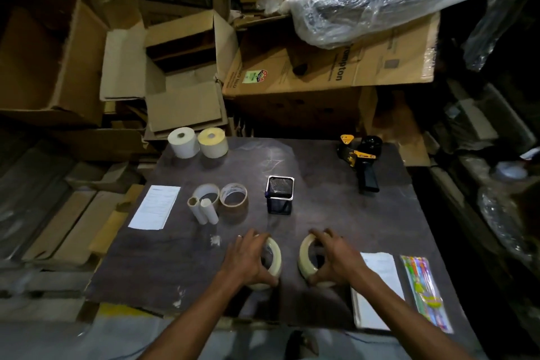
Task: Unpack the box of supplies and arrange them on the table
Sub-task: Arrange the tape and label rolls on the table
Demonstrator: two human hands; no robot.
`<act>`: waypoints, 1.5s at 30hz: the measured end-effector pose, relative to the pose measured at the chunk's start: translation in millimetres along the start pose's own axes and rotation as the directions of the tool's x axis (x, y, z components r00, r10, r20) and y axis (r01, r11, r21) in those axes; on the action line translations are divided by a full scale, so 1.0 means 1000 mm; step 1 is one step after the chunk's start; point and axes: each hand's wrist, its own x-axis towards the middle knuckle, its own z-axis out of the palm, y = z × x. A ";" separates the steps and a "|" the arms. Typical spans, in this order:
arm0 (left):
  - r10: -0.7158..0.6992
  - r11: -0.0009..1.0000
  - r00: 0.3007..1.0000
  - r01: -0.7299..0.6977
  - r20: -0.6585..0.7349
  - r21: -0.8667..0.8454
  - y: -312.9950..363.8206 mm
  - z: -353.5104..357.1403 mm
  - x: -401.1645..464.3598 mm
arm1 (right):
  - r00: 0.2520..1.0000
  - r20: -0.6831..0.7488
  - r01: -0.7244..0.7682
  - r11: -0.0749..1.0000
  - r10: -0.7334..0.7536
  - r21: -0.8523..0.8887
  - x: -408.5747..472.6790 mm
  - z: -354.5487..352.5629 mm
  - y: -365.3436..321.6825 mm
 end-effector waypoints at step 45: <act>-0.085 0.985 0.974 0.050 -0.212 -0.164 -0.103 -0.133 0.374 | 0.995 -0.097 0.003 0.998 -0.008 -0.059 0.370 -0.124 -0.050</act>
